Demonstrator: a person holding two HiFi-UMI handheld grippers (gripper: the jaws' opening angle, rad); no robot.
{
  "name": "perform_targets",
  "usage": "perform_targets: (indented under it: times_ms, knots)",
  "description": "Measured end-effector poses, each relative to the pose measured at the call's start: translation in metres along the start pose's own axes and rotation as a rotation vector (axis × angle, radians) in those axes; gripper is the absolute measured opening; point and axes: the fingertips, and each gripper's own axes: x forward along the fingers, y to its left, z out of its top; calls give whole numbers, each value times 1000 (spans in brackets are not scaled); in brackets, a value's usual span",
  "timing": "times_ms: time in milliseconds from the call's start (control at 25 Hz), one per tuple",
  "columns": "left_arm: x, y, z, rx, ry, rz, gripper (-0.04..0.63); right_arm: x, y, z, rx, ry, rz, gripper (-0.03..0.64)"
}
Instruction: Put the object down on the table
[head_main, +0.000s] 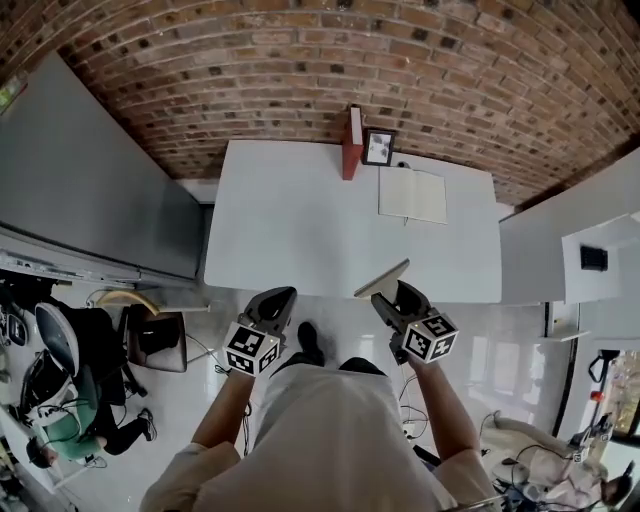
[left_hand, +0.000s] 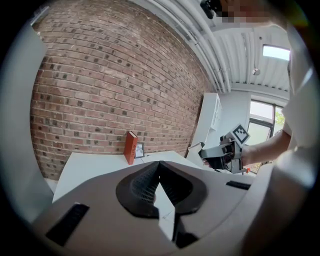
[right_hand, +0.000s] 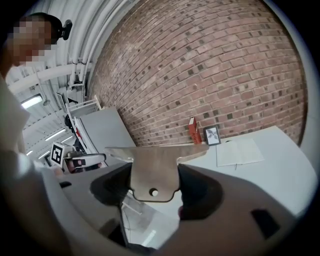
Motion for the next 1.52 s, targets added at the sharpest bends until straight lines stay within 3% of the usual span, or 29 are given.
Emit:
perform_targets:
  times_ms: [680, 920, 1520]
  knots:
    - [8, 104, -21, -123, 30, 129, -6, 166, -23, 4, -29, 179, 33, 286]
    - [28, 134, -19, -172, 23, 199, -6, 230, -44, -5, -79, 274, 50, 285]
    - [93, 188, -41, -278, 59, 289, -6, 380, -111, -47, -221, 487, 27, 285]
